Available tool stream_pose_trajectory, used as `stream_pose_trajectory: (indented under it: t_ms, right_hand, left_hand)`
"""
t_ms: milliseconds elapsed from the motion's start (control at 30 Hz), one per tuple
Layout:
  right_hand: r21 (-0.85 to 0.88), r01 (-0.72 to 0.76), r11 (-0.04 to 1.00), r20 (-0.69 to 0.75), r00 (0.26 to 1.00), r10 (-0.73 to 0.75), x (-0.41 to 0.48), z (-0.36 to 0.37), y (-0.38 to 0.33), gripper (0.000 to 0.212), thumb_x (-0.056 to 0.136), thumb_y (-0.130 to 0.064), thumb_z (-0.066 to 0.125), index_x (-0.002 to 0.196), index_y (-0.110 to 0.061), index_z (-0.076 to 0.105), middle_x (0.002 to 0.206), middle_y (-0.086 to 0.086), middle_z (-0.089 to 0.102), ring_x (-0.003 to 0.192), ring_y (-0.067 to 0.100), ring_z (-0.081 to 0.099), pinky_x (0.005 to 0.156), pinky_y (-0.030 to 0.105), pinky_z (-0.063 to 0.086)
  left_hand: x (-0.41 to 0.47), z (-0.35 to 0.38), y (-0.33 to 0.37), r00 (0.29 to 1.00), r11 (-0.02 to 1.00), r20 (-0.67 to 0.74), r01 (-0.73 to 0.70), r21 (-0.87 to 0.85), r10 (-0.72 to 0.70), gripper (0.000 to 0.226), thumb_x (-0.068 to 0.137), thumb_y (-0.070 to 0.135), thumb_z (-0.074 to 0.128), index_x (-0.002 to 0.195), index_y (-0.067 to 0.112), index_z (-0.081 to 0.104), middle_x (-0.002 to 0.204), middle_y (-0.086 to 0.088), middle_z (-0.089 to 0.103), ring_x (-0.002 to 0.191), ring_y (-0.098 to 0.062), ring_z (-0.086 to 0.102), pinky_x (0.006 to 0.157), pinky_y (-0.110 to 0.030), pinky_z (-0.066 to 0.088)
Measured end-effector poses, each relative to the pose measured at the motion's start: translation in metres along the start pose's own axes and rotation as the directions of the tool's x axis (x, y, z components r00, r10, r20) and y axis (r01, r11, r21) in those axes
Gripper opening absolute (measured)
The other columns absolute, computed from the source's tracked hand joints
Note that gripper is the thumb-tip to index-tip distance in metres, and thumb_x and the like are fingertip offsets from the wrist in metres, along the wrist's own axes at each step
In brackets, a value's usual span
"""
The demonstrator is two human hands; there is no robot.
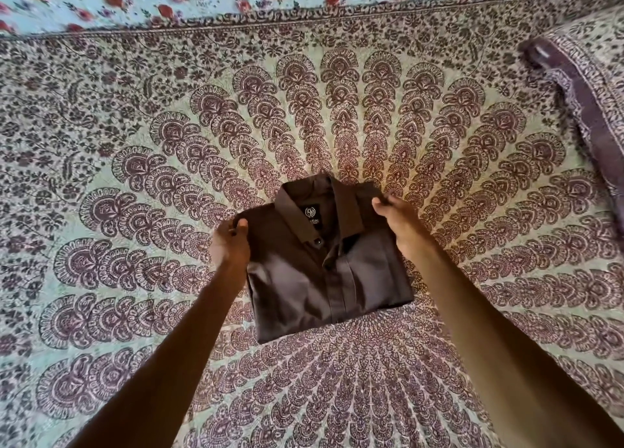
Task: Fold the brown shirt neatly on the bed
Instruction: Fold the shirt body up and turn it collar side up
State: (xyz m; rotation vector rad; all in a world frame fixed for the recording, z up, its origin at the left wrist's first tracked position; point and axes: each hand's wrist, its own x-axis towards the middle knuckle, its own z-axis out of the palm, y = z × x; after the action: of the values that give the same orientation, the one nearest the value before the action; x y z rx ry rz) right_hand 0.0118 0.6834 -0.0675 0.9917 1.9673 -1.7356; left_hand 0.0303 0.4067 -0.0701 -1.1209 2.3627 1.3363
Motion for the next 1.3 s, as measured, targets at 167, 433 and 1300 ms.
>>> stream_pose_trajectory:
  t_ms: [167,433,1300]
  right_hand:
    - [-0.341,0.301,0.891,-0.262,0.879,-0.398,-0.020,-0.004,-0.005,0.017,0.079,-0.020,0.076,0.095,-0.014,0.073,0.080,-0.006,0.068,0.071,0.008,0.060,0.056,0.004,0.041]
    - [-0.454,0.495,0.741,-0.129,0.786,-0.605,-0.046,0.007,-0.012,0.005,0.083,-0.019,0.071,0.088,-0.017,0.069,0.073,-0.013,0.063,0.063,-0.008,0.054,0.053,0.004,0.039]
    - [-0.208,0.046,0.977,-0.120,0.990,-0.072,0.032,0.004,0.003,0.034,0.085,-0.033,0.071,0.089,0.000,0.071,0.079,0.005,0.062,0.074,0.015,0.055,0.054,0.016,0.040]
  left_hand:
    - [0.002,0.003,-0.002,0.998,0.999,-0.042,-0.039,0.009,0.039,0.027,0.095,0.033,0.054,0.104,0.009,0.062,0.102,-0.017,0.067,0.092,-0.030,0.061,0.078,-0.038,0.048]
    - [-0.010,0.008,-0.020,0.993,0.986,-0.122,-0.028,-0.167,0.007,0.029,0.100,0.025,0.044,0.110,-0.001,0.053,0.104,-0.023,0.062,0.092,-0.030,0.058,0.075,-0.036,0.044]
    - [0.015,0.003,-0.010,0.989,0.979,0.124,0.101,-0.178,-0.080,0.031,0.093,0.034,0.058,0.072,0.013,0.050,0.072,-0.002,0.051,0.074,-0.020,0.049,0.066,-0.036,0.046]
